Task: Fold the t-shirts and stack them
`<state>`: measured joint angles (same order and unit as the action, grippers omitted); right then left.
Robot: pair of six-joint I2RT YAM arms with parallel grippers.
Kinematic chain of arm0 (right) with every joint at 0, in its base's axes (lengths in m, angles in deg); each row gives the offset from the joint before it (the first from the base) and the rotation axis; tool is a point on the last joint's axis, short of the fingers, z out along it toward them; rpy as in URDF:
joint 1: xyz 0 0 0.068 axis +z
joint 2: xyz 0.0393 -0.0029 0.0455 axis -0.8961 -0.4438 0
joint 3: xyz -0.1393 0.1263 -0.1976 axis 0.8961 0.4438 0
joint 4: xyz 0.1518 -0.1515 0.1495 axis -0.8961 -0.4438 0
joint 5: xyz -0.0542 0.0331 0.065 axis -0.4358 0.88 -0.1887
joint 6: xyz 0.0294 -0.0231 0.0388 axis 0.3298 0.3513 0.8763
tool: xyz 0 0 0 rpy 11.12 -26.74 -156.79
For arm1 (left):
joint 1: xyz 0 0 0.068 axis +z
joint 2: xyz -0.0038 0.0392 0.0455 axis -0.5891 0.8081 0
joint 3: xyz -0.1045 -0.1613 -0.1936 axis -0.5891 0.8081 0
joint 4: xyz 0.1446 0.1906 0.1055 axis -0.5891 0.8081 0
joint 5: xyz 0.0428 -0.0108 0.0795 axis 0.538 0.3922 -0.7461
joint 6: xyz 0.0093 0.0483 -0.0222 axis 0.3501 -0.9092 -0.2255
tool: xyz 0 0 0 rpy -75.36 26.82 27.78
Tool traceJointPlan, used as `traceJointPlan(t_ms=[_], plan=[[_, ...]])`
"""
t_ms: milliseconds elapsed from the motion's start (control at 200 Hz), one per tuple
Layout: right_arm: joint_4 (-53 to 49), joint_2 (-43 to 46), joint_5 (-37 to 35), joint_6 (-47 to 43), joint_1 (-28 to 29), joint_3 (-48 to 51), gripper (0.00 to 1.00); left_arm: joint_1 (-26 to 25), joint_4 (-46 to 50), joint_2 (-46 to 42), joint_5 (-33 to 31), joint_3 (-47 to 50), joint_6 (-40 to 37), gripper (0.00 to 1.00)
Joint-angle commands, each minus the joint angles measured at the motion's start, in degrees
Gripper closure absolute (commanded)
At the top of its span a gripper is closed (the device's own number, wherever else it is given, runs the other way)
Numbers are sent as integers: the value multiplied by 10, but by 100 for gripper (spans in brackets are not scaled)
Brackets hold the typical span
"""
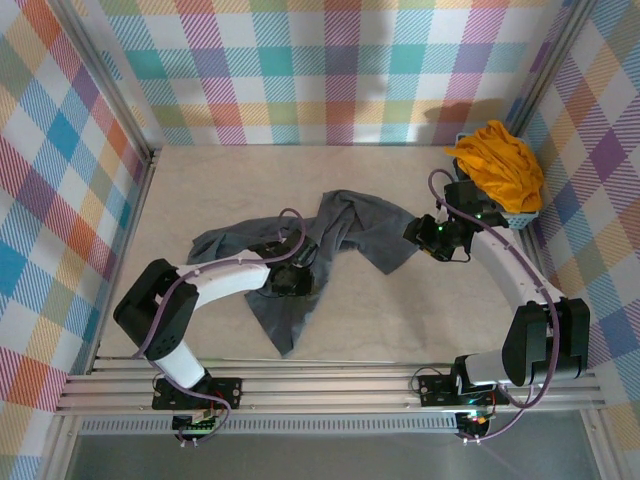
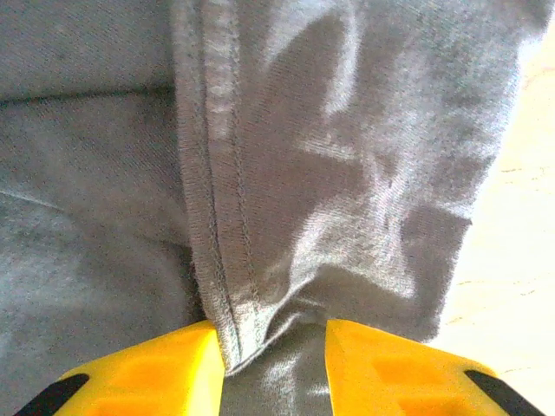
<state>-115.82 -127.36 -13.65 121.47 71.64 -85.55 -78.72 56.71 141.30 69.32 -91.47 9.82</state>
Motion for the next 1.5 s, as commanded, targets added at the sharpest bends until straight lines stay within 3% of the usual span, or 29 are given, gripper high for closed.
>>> traceJointPlan(t_ms=[0,185,280,450,1055,1200,1270,1345,1499], plan=[[2,6,13,2,4,5,50,-9,32,1,-32,-15,6,65],[3,9,12,2,5,11,50,-8,22,-14,-38,-7,-4,65],[5,8,15,3,7,12,50,-7,35,13,-53,-15,-11,53],[6,12,14,5,12,12,50,1,21,42,-55,-21,-23,49],[14,11,9,9,22,24,50,-22,28,19,-39,-48,-16,66],[15,11,10,9,23,28,50,-23,14,2,-44,-32,-14,77],[16,9,11,9,24,29,50,-22,20,7,-53,-28,-17,76],[18,8,13,9,26,30,50,-16,32,28,-59,-29,-23,69],[19,8,13,13,33,30,50,-9,18,36,-54,-28,-27,68]])
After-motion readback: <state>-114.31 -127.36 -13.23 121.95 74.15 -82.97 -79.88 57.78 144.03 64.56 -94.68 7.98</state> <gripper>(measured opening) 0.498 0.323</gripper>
